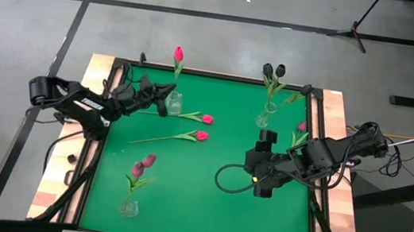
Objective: Sort flowers into vase by color
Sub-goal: Put the bottom pink flower into the top left transparent vase, then put the top pink flower into the top left transparent vase
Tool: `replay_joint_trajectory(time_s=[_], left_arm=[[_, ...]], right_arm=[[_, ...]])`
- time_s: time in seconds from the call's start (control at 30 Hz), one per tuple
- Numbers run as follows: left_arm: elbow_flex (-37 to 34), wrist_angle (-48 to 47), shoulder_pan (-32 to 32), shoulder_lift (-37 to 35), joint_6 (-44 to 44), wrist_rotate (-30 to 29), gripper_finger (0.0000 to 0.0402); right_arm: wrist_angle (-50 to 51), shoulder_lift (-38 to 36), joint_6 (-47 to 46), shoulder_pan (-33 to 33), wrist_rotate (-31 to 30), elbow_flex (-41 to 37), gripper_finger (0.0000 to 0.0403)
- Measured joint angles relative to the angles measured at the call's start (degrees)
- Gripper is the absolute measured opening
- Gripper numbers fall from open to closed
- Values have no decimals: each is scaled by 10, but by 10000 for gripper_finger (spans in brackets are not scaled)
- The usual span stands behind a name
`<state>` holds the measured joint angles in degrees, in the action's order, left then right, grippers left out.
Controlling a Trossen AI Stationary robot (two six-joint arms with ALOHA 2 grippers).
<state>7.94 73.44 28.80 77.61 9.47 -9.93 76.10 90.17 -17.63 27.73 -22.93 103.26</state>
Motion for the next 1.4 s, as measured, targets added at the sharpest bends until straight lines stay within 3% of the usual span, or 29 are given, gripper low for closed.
replay_joint_trajectory(time_s=[0.17, 0.43, 0.7, 1.03, 1.4], left_arm=[[0, 5, 0, -25, 9, -29, 16], [0, -87, -3, -31, 25, -29, 83], [0, -88, -11, -31, 24, -32, 137], [0, -101, -15, -46, 23, -60, 151], [0, -141, -40, -160, 60, -61, 151]], right_arm=[[-1, 0, 0, 0, 6, 0, 227], [-2, 0, 5, 0, 16, 0, 227], [-2, 0, 5, 0, 16, 0, 227], [-2, 0, 5, 0, 16, 0, 227], [-2, 0, 5, 0, 16, 0, 227]])
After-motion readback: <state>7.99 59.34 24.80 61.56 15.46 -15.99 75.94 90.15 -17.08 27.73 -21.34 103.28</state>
